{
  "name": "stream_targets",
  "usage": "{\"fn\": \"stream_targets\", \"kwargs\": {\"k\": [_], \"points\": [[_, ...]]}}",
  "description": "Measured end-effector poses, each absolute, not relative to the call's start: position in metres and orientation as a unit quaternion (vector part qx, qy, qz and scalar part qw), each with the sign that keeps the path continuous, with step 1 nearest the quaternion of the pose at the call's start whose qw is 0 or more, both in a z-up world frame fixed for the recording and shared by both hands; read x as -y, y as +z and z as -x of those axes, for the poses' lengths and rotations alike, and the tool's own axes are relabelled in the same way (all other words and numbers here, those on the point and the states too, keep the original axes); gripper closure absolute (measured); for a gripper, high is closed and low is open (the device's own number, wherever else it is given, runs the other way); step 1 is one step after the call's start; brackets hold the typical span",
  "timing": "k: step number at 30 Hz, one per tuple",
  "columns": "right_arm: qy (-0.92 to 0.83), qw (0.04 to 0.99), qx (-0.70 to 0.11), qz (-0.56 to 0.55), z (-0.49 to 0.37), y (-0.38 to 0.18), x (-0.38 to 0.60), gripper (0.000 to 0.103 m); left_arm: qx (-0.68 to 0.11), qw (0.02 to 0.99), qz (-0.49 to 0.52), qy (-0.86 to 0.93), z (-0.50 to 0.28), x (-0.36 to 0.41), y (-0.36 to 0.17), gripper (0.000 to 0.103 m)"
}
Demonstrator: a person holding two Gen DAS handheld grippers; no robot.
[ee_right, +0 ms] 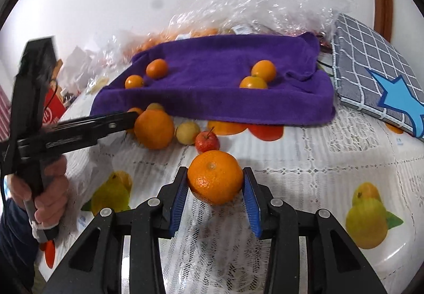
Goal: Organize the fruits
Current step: 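Grasp an orange with the left gripper while the right gripper holds its mandarin, then lift the orange with the left gripper while the right carries its mandarin toward the towel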
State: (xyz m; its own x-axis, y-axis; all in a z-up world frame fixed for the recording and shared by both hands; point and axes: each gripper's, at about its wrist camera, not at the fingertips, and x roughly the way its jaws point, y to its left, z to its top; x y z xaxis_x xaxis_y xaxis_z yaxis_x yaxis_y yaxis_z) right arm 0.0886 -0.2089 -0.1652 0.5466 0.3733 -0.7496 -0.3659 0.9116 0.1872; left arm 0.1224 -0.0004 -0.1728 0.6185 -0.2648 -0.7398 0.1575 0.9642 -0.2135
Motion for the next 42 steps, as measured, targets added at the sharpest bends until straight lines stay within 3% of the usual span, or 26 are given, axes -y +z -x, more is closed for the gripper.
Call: {"fn": "stream_targets", "kwargs": {"k": [1,12,42], "points": [[0.211,0.878,-0.429,-0.006,-0.089,-0.166,0.210,0.063,-0.418,0.898,0.061,-0.123,-0.121,0.002,-0.172,0.073],[0.192,0.883,-0.428,-0.023,-0.090,-0.167,0.218,0.063,-0.388,0.909,0.129,-0.076,-0.104,-0.031,-0.169,0.073],[0.186,0.880,-0.436,0.026,-0.090,-0.169,0.203,0.062,-0.394,0.904,0.149,-0.075,-0.107,-0.038,-0.173,0.073]]}}
